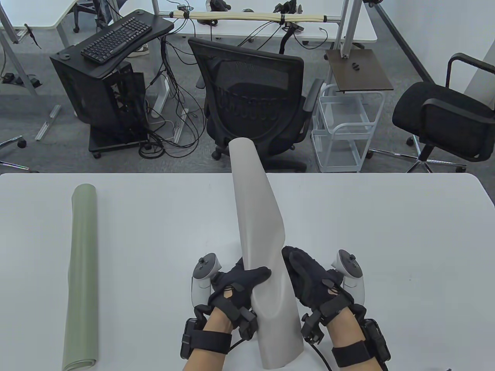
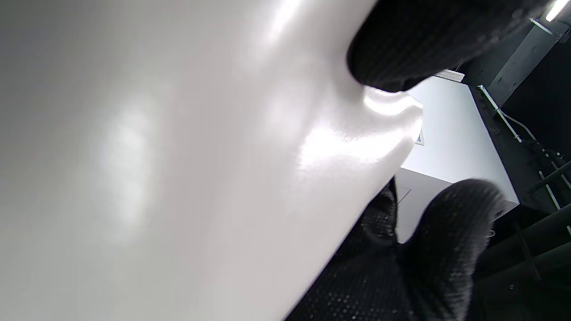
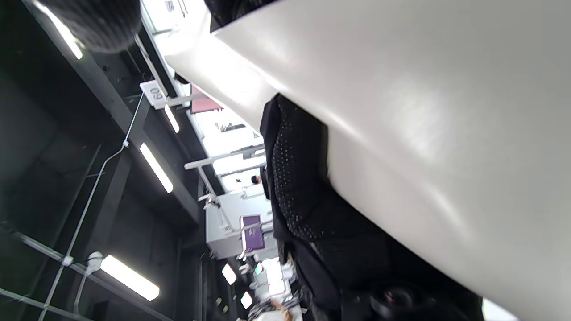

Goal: Unroll desk mats and stack together

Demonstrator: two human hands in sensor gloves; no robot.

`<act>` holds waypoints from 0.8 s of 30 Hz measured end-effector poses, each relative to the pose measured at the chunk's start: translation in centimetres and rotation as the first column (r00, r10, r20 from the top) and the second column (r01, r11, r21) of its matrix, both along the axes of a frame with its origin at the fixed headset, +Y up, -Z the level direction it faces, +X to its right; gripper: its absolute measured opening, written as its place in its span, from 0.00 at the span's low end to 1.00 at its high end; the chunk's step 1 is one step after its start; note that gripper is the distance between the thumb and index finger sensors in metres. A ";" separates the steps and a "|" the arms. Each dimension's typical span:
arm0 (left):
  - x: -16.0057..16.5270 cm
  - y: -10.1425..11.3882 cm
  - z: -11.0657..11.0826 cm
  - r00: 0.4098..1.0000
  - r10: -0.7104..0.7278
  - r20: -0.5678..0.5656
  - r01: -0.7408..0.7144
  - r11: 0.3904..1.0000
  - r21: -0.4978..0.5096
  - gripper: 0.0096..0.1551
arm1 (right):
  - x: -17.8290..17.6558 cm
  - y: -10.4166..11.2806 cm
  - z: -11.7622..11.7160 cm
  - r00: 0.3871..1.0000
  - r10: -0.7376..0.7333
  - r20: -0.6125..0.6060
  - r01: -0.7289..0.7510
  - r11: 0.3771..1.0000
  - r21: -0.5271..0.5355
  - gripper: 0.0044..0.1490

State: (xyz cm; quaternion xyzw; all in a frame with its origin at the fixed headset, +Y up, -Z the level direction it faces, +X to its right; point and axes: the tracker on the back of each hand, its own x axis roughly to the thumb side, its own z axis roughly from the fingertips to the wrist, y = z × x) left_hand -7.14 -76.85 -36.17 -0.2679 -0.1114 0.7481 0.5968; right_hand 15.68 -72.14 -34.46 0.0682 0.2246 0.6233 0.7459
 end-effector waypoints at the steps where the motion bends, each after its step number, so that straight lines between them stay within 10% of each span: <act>1: 0.4 -0.1 0.0 1.000 -0.005 0.010 0.005 1.000 0.006 0.57 | 0.2 -0.1 0.0 0.996 0.084 0.023 -0.084 0.996 0.004 0.54; 10: 2.2 0.6 0.6 0.995 -0.092 0.022 0.091 0.994 0.055 0.61 | 0.9 0.2 -0.2 0.891 0.390 0.232 -0.415 0.907 0.069 0.30; 17: 2.7 -0.9 1.1 0.910 0.395 0.126 -0.382 0.917 -0.111 0.48 | 1.9 1.5 -0.2 0.884 0.408 0.229 -0.439 0.892 0.106 0.30; 24: 3.2 -1.1 0.8 0.873 0.471 0.128 -0.448 0.877 -0.173 0.55 | 3.5 1.9 -0.3 0.925 0.348 0.156 -0.370 0.918 0.145 0.30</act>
